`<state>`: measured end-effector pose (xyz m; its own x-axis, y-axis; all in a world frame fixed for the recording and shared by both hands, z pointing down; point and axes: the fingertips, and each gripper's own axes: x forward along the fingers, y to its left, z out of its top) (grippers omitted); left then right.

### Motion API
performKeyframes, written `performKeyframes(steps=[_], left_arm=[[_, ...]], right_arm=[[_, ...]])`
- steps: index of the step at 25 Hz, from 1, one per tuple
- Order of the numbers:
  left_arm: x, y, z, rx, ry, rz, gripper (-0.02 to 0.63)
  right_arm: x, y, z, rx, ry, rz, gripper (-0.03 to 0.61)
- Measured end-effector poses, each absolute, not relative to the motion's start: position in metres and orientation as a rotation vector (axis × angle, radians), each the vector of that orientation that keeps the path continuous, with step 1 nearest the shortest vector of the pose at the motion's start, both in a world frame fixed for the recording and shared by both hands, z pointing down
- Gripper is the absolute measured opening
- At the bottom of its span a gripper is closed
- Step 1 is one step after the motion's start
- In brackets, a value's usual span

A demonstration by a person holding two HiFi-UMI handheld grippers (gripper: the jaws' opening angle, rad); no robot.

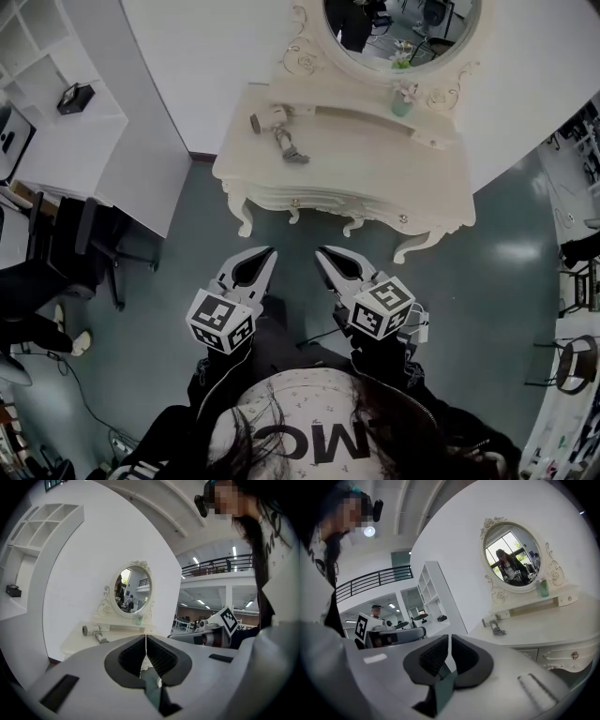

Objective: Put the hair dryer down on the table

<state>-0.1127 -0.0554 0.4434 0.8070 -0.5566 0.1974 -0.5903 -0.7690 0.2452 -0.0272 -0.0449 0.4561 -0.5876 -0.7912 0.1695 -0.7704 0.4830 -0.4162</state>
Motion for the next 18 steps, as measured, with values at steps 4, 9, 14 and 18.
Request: performKeyframes(steps=[4, 9, 14, 18], left_arm=[[-0.096, -0.019, 0.441, 2.700, -0.923, 0.185, -0.014], [-0.075, 0.026, 0.444, 2.689, -0.970, 0.206, -0.014], [-0.063, 0.068, 0.446, 2.677, -1.003, 0.215, -0.014], [-0.059, 0.091, 0.447, 2.676, -1.018, 0.226, -0.014]], right_arm=[[-0.012, -0.010, 0.454, -1.357, 2.691, -0.701, 0.032], [0.002, 0.029, 0.455, -1.292, 2.730, -0.690, 0.032], [0.007, 0.068, 0.452, -1.234, 2.763, -0.667, 0.032], [0.009, 0.091, 0.448, -1.210, 2.778, -0.638, 0.031]])
